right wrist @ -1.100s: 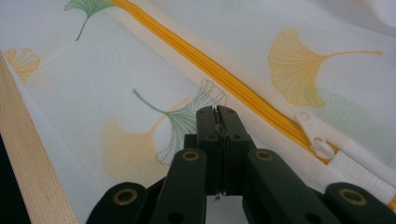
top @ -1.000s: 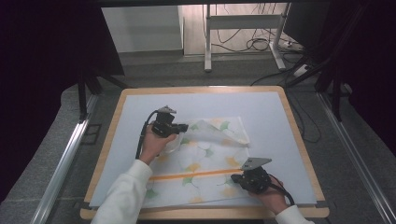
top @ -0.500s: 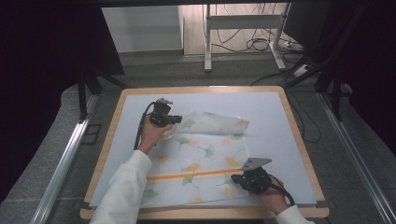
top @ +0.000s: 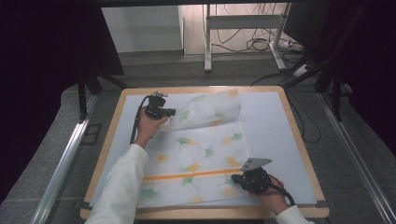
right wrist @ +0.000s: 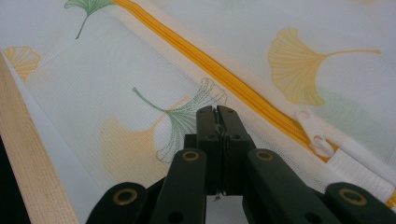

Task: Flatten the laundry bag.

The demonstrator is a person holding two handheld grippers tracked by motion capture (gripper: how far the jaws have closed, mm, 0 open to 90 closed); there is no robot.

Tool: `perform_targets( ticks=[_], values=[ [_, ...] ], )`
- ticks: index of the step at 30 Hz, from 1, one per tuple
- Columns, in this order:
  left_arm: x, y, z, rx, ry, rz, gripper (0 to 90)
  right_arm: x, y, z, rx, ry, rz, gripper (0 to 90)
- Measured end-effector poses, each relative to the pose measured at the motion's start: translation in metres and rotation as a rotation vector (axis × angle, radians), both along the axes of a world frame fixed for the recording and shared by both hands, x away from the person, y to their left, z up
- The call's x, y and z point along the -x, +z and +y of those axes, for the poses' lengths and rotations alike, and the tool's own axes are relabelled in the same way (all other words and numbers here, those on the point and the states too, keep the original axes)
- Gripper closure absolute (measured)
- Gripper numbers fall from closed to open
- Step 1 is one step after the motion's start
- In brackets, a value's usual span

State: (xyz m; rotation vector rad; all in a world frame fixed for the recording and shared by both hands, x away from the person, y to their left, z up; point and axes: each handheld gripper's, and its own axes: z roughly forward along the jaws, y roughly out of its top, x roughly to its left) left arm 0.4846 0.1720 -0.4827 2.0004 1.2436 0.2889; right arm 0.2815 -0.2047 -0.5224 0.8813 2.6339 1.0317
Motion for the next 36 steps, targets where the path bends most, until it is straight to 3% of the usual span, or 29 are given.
perform_targets(
  ticks=[9, 10, 11, 14, 15, 16, 19, 22, 24, 25, 26, 27, 28, 29, 30, 33, 34, 36],
  values=[
    [-0.019, -0.002, 0.003, -0.013, 0.045, 0.017, 87.9, 0.0, 0.0, 0.0, -0.001, 0.0, -0.002, 87.5],
    [-0.024, -0.004, 0.007, -0.013, 0.076, 0.031, 83.8, 0.0, 0.0, -0.001, -0.004, -0.001, 0.0, 87.5],
    [-0.024, -0.004, 0.007, -0.013, 0.076, 0.031, 79.9, 0.0, 0.0, -0.001, -0.006, -0.001, 0.002, 87.5],
    [-0.026, 0.004, 0.012, 0.003, 0.096, -0.001, 63.1, 0.0, 0.0, -0.001, -0.007, -0.002, 0.003, 87.5],
    [-0.023, 0.018, 0.015, 0.018, 0.09, -0.058, 60.4, 0.001, 0.0, -0.001, -0.004, 0.0, 0.001, 87.5],
    [-0.023, 0.018, 0.015, 0.018, 0.09, -0.058, 57.9, 0.001, 0.0, -0.001, -0.004, 0.0, 0.001, 87.5],
    [-0.012, 0.041, 0.021, 0.032, 0.089, -0.15, 50.0, 0.0, 0.0, -0.001, -0.007, 0.002, 0.005, 87.4],
    [-0.001, 0.056, 0.022, 0.026, 0.053, -0.175, 45.9, 0.001, 0.0, -0.001, -0.005, 0.001, 0.001, 87.4],
    [0.015, 0.068, 0.017, 0.03, 0.008, -0.209, 45.7, 0.001, 0.0, -0.001, -0.003, 0.0, 0.0, 87.4],
    [0.015, 0.068, 0.017, 0.03, 0.008, -0.209, 46.1, 0.001, 0.0, -0.001, -0.003, 0.0, 0.0, 87.4],
    [0.025, 0.072, 0.014, 0.029, -0.026, -0.216, 46.4, 0.001, 0.0, -0.001, -0.003, -0.003, -0.002, 87.2],
    [0.025, 0.072, 0.014, 0.029, -0.026, -0.216, 46.4, 0.001, 0.0, -0.001, -0.003, -0.003, -0.002, 87.2],
    [0.039, 0.073, 0.009, 0.032, -0.074, -0.222, 46.5, 0.001, 0.0, -0.001, -0.006, -0.004, 0.003, 87.1],
    [0.039, 0.073, 0.009, 0.032, -0.074, -0.222, 47.8, 0.001, 0.0, -0.001, -0.009, -0.006, 0.005, 87.1],
    [0.049, 0.07, 0.005, 0.013, -0.111, -0.218, 49.3, 0.001, -0.001, -0.001, -0.011, -0.01, 0.008, 87.1],
    [0.057, 0.062, 0.002, 0.006, -0.125, -0.198, 61.7, 0.0, -0.001, -0.001, -0.013, -0.013, 0.011, 87.1],
    [0.061, 0.05, 0.001, -0.007, -0.135, -0.164, 68.7, 0.001, -0.001, -0.001, -0.012, -0.013, 0.01, 87.1],
    [0.062, 0.035, 0.001, -0.021, -0.137, -0.132, 79.0, 0.001, -0.001, -0.001, -0.011, -0.014, 0.009, 87.1]
  ],
)
